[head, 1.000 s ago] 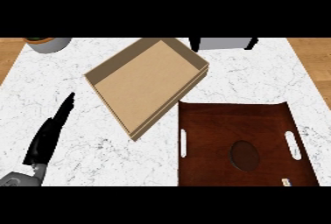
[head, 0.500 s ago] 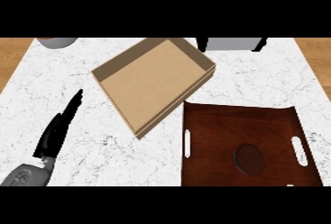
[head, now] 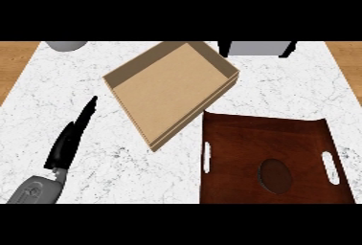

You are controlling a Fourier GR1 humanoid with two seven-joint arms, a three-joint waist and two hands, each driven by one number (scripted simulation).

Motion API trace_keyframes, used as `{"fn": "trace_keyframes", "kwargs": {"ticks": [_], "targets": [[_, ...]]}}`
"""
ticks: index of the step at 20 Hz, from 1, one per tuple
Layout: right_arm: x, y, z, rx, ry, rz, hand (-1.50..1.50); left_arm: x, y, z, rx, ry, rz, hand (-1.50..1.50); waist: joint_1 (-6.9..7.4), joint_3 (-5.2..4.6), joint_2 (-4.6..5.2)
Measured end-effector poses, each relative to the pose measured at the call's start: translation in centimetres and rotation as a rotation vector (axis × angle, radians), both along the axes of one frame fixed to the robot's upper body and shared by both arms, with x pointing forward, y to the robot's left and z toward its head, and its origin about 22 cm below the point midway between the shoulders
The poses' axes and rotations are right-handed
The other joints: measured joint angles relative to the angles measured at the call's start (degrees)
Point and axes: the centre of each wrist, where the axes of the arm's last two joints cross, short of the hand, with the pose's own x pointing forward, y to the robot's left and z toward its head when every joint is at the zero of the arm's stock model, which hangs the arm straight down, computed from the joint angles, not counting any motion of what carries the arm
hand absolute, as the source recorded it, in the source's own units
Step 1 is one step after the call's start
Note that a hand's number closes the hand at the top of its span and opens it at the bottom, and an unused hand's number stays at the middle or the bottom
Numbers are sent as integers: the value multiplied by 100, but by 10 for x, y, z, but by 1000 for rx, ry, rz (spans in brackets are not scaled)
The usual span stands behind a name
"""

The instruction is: Pick the cupcake from the tray and place it in the cardboard box

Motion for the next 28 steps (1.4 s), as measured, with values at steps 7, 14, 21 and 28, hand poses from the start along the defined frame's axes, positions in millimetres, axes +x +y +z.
{"fn": "trace_keyframes", "kwargs": {"ticks": [7,14,21,28], "targets": [[28,15,-10,23,73,13,-150,3,3,-3,-1,-1,3,0,-11,6,-12],[52,25,-22,-16,25,-1,-150,3,2,-5,-3,4,9,0,-29,8,-20],[75,30,-26,-58,28,2,-150,6,8,3,-4,3,2,0,-19,6,-20],[90,35,-34,-73,78,7,-150,5,8,-5,-6,5,6,0,-27,6,-20]]}}
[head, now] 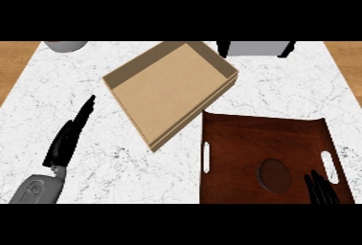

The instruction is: Pick the cupcake from the tray and place it in the cardboard box

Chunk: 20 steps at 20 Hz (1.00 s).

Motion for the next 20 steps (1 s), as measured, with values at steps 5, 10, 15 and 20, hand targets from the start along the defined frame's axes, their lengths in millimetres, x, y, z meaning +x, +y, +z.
{"fn": "trace_keyframes", "kwargs": {"ticks": [5,10,15,20], "targets": [[16,-1,-2,-13,10,-15,-150,-1,-1,2,1,3,-2,0,6,-6,-4],[26,4,-3,-19,14,-6,-150,3,-2,6,3,3,-2,0,-7,-41,-16],[35,4,-10,-18,19,15,-150,-1,-5,2,2,0,-7,0,-7,-100,-43],[48,5,-9,-21,35,32,-150,-3,-4,5,6,-1,-11,0,-3,-106,-41]]}}
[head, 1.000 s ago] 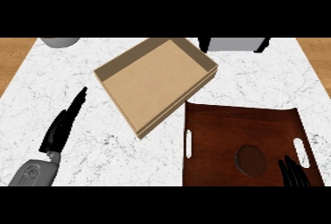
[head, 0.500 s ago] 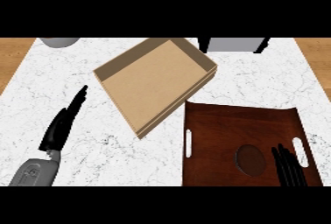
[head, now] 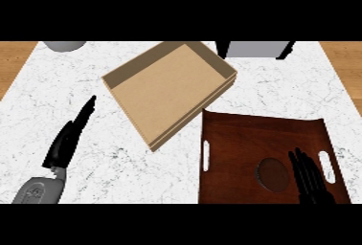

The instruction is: Pick the cupcake from the tray and place it in the cardboard box

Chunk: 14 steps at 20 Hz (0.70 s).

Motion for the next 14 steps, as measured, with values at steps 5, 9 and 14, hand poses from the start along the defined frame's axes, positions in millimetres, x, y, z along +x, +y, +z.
{"fn": "trace_keyframes", "kwargs": {"ticks": [5,9,14], "targets": [[12,0,-6,4,10,6,-150,1,-5,-2,0,-1,3,0,-3,-6,0],[18,4,-11,-10,24,19,150,3,-3,-1,-4,5,8,0,-8,-30,-9],[24,3,-16,-99,-65,9,150,2,1,-1,-2,4,8,0,-7,-32,-17]]}}
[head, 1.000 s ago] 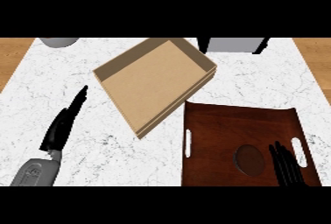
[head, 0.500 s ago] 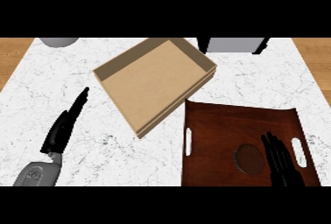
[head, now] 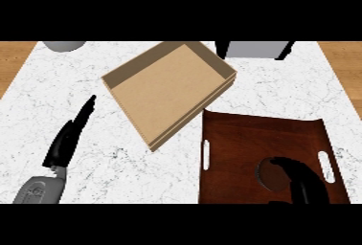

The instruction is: Pick the cupcake from the tray and place it in the cardboard box

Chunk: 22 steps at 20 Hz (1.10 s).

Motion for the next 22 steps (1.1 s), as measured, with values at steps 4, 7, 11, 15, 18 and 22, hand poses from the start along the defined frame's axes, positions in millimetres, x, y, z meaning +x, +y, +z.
{"fn": "trace_keyframes", "kwargs": {"ticks": [4,7,11,15,18,22], "targets": [[-4,-2,-3,-40,-76,-19,150,0,1,1,2,-2,-3,0,-21,3,1],[-4,-1,-7,-51,-122,-32,150,-2,-2,2,0,-5,-1,0,-22,-1,1],[-5,6,1,-63,-161,-73,150,-1,-2,0,1,-2,-3,0,-21,24,20],[8,16,7,-51,-72,-130,150,3,-9,4,1,-21,-38,0,219,-50,124],[12,18,15,-50,-6,-167,150,7,-13,9,3,-40,-62,0,406,-116,209],[25,27,29,-45,49,-220,150,10,-18,12,4,-51,-95,0,633,-128,270]]}}
